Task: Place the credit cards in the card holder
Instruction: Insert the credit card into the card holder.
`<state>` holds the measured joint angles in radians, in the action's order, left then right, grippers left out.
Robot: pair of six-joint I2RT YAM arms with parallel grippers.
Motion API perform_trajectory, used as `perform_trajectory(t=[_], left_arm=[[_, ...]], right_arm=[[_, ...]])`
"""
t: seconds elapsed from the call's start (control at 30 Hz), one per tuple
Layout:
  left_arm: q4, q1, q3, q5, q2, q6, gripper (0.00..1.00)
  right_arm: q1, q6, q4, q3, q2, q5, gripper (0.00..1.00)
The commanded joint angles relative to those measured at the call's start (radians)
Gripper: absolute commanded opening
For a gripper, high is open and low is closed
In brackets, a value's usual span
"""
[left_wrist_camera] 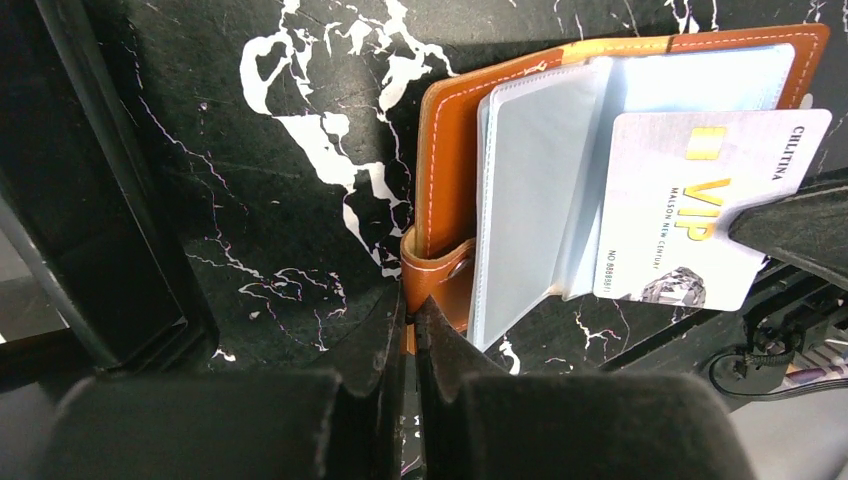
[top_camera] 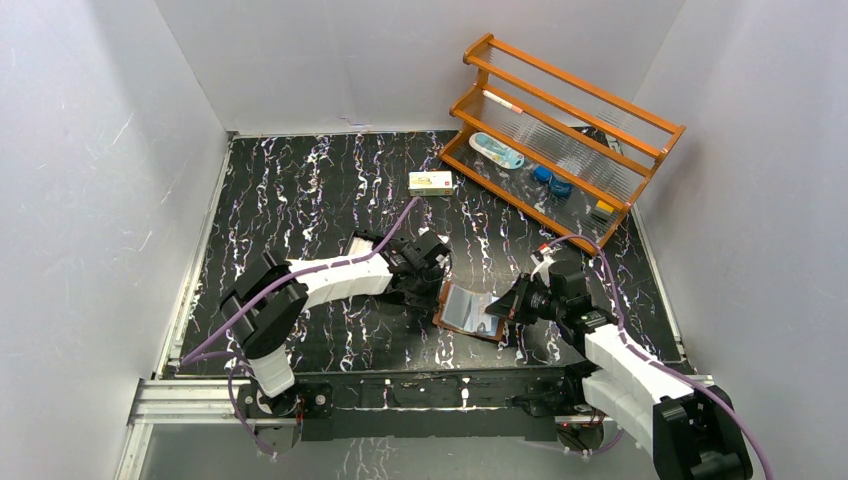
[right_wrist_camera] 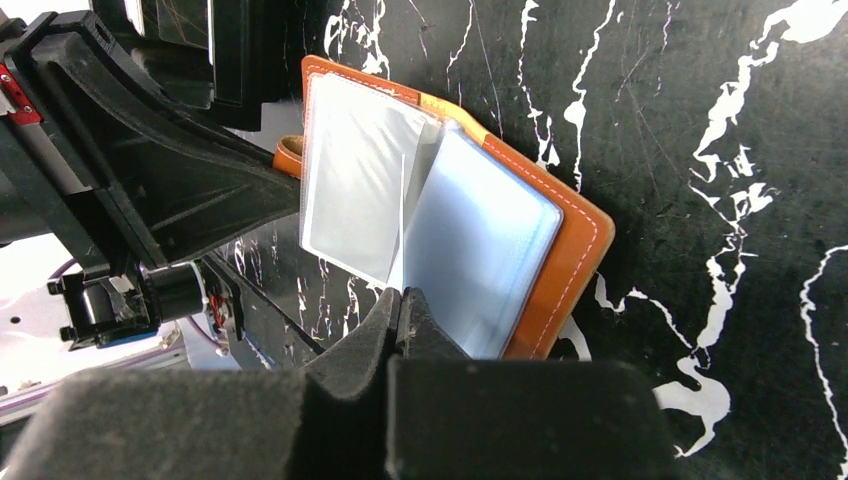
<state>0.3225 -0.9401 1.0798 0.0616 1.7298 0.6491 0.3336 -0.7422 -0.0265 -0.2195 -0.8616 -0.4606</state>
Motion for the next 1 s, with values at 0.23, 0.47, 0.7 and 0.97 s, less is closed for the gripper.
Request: perform_trajectory(t=[0.23, 0.47, 0.7, 0.97], left_arm=[[0.037, -0.021, 0.029, -0.032, 0.005, -0.003, 0.00], [0.049, -0.030, 0.029, -0.054, 0.002, 0.013, 0.00], [0.056, -0.034, 0.029, -0.062, 0.007, 0.027, 0.00], [0.055, -0.043, 0.028, -0.063, 0.018, 0.042, 0.00]], right_arm=[[-0.014, -0.034, -0.017, -0.010, -0.031, -0.030, 0.00], [-0.015, -0.096, 0.108, -0.105, 0.056, -0.020, 0.00], [-0.015, -0.162, -0.005, -0.038, 0.040, 0.002, 0.00], [-0.015, -0.081, -0.048, -0.003, -0.016, 0.044, 0.00]])
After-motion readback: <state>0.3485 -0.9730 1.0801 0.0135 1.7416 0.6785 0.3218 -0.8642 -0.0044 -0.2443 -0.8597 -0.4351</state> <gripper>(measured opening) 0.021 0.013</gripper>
